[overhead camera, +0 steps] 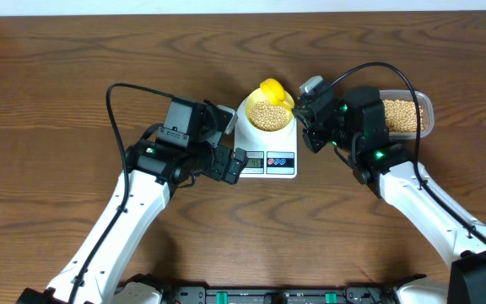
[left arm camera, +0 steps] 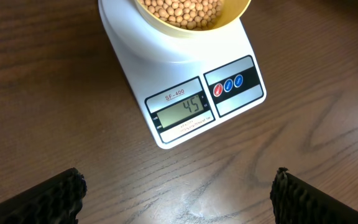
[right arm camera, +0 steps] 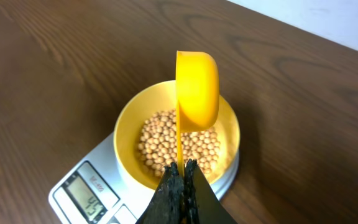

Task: Scoop item into bowl and weigh 50g on scale

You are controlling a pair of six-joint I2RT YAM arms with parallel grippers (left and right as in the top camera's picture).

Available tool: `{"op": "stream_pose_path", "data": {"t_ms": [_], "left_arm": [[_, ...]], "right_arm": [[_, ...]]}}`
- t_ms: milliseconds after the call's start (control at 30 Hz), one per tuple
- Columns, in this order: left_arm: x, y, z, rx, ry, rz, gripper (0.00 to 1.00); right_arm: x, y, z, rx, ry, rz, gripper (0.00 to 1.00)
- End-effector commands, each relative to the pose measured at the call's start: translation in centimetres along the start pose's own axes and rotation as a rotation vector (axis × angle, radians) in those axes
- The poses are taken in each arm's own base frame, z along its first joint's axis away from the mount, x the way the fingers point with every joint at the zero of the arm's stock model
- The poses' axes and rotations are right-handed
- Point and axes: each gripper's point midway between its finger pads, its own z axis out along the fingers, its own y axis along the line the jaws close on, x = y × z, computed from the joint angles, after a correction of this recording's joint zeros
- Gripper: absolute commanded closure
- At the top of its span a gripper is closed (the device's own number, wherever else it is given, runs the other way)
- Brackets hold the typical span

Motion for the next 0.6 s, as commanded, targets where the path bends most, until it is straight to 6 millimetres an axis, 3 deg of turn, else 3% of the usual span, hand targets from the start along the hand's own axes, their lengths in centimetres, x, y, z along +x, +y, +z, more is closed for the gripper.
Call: {"op": "stream_pose_path", "data": {"t_ms": [0, 367, 567], "left_arm": [[-0.15, -0.06, 0.09, 0.004, 0.001, 0.017, 0.03], [-0.14, -0.06, 0.09, 0.004, 0.001, 0.016, 0.03], [-0.15, -0.06, 0.09, 0.004, 0.001, 0.017, 0.03]], "right_arm": [[-1.85, 0.86, -0.39, -0.036, -0.041, 0.008, 0.99], [-1.84, 0.79, -0.39, -0.032, -0.041, -0.038, 0.99], [-1.77, 0.27, -0.37, 0.002, -0.036, -0.188, 0.99]]}}
